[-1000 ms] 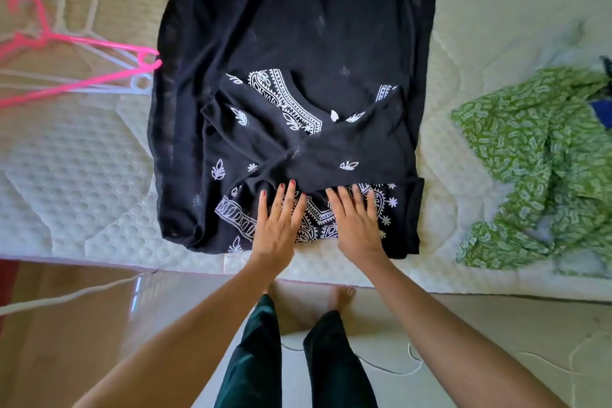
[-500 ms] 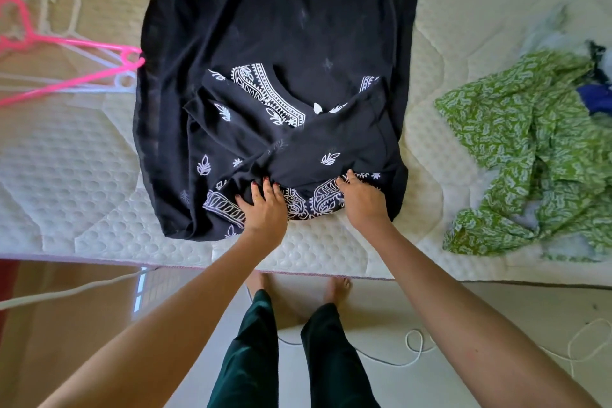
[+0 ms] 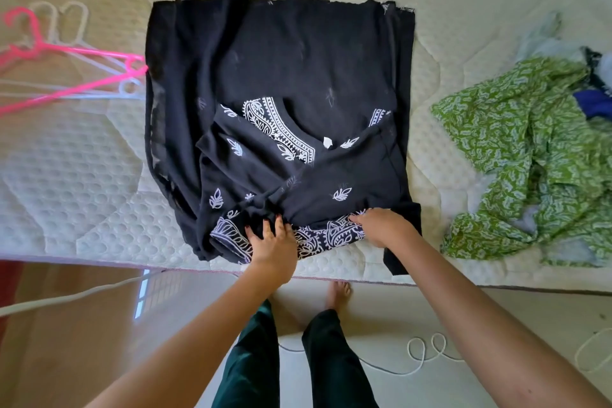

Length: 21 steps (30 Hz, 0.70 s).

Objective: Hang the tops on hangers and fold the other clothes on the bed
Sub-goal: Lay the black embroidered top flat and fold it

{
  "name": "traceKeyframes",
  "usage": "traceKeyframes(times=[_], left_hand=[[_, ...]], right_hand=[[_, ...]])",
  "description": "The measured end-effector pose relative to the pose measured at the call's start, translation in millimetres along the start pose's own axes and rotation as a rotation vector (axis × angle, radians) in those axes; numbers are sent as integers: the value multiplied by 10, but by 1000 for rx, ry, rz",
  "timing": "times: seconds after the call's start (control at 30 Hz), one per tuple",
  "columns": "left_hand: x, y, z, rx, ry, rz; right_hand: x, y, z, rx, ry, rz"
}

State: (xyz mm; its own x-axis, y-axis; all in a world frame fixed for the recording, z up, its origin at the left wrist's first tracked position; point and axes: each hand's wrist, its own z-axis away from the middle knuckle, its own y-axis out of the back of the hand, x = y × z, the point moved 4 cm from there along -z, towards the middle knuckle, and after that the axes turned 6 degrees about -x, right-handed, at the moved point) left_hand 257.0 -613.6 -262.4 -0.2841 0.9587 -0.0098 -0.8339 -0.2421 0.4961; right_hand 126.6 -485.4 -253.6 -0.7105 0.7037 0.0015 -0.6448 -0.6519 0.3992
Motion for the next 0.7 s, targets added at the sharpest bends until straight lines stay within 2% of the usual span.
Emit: traceKeyframes(times=[0.1, 0.17, 0.23, 0.37, 0.5, 0.6, 0.7], left_hand=[[-83, 11, 93, 276, 15, 22], [-208, -14, 148, 509, 28, 34], [-343, -158, 138, 650, 8, 1], [-564, -380, 158, 684, 81, -8], [-878, -409, 236, 759, 240, 189], [-1017, -304, 278, 839, 192, 359], [-1117, -31, 275, 830, 167, 571]], right_hand=[[44, 16, 43, 194, -81, -136], [107, 88, 71, 325, -160, -136], [162, 121, 76, 396, -222, -117], [123, 71, 46, 507, -224, -134], [207, 35, 56, 599, -316, -252], [247, 32, 43, 687, -341, -306], [255, 100, 2, 762, -354, -349]])
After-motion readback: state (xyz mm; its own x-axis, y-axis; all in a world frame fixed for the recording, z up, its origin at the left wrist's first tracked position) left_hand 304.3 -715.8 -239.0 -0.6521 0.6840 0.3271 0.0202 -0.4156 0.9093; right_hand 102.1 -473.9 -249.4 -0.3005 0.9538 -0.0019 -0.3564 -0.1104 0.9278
